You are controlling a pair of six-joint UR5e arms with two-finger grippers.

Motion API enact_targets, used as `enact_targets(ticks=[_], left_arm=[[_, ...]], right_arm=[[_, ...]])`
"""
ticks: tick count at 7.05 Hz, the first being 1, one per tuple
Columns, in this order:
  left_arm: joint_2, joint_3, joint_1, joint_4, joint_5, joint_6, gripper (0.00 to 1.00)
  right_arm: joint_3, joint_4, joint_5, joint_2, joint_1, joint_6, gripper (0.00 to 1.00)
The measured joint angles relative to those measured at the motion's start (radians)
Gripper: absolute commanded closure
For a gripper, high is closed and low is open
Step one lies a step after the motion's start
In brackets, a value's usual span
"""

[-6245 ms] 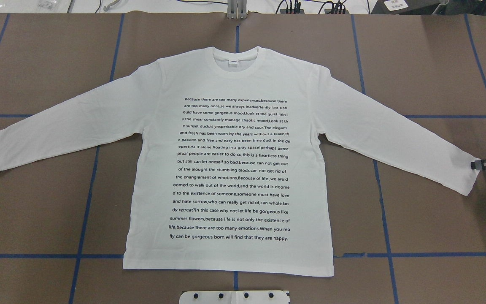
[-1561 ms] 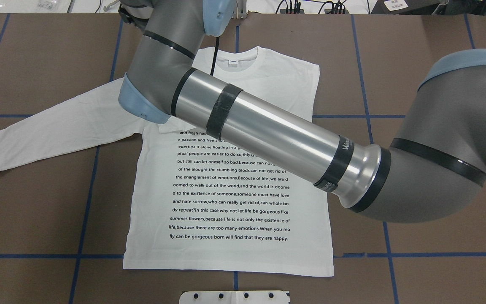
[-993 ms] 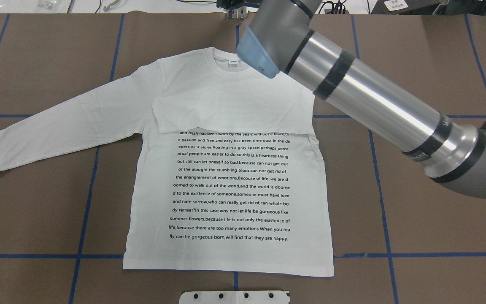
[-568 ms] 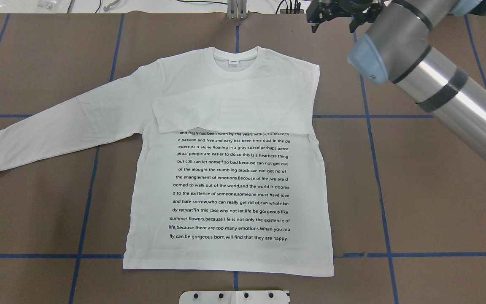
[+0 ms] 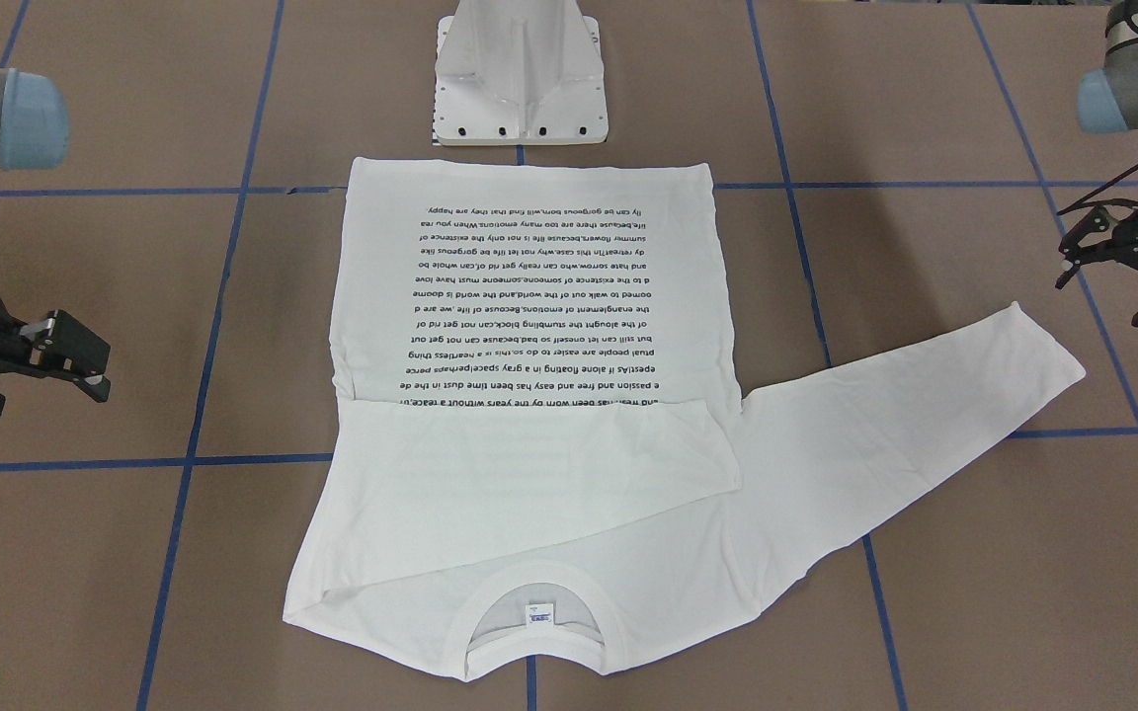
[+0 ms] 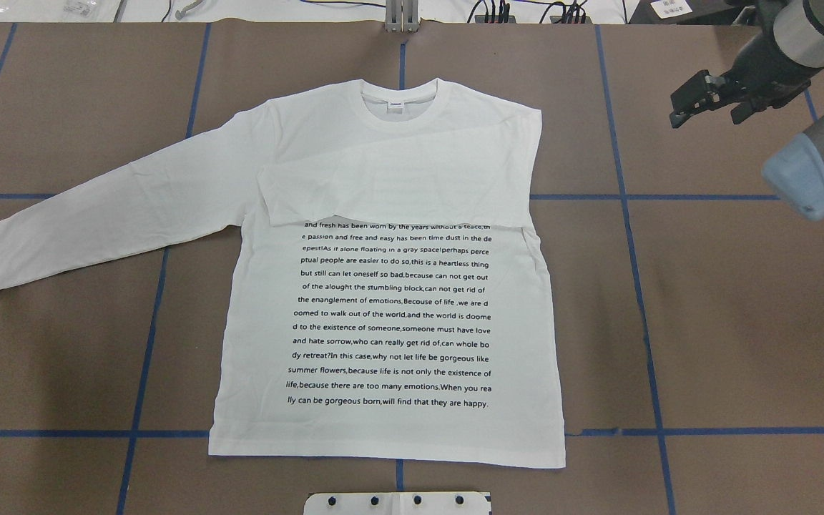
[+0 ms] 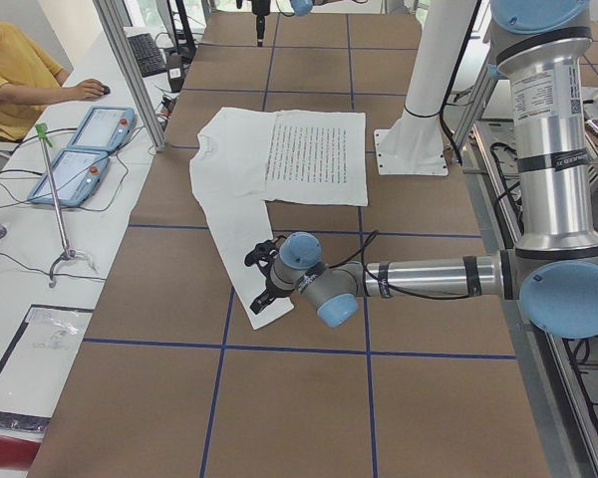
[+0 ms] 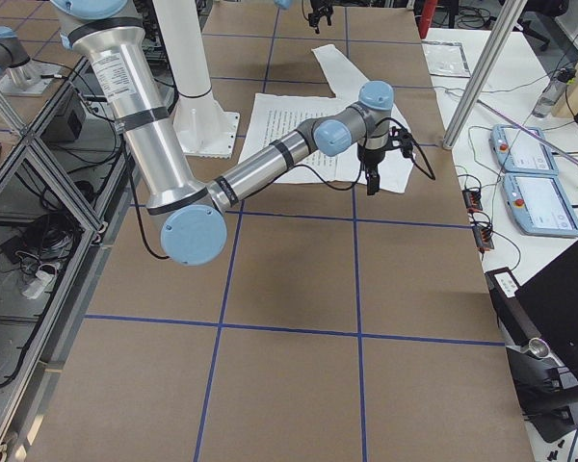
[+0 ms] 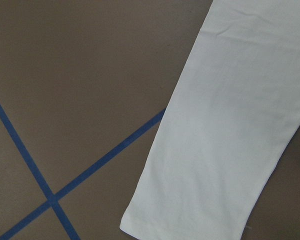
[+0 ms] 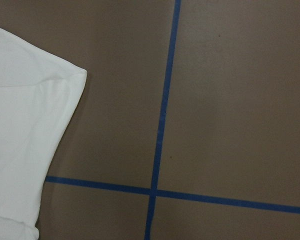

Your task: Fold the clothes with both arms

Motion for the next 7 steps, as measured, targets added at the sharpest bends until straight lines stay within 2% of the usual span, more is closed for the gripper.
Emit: enact_targets(ticks=[3,5,7], left_arm=[[0.004,0.021,0.119,-0.027,0.033,0.004,0.01],[0.006,0.05,0.148,-0.051,0.057,0.004,0.18],[0.003,0.091,0.154,-0.092,0.065,0.003,0.28]], right_arm=[[0.055,0.008,0.004,-0.092,0.005,-0.019,0.0],[0.064,0.011,0.0,-0.112,0.006,-0.021,0.0],[0.076,0.011,-0.004,-0.124,0.006,-0.02,0.0]])
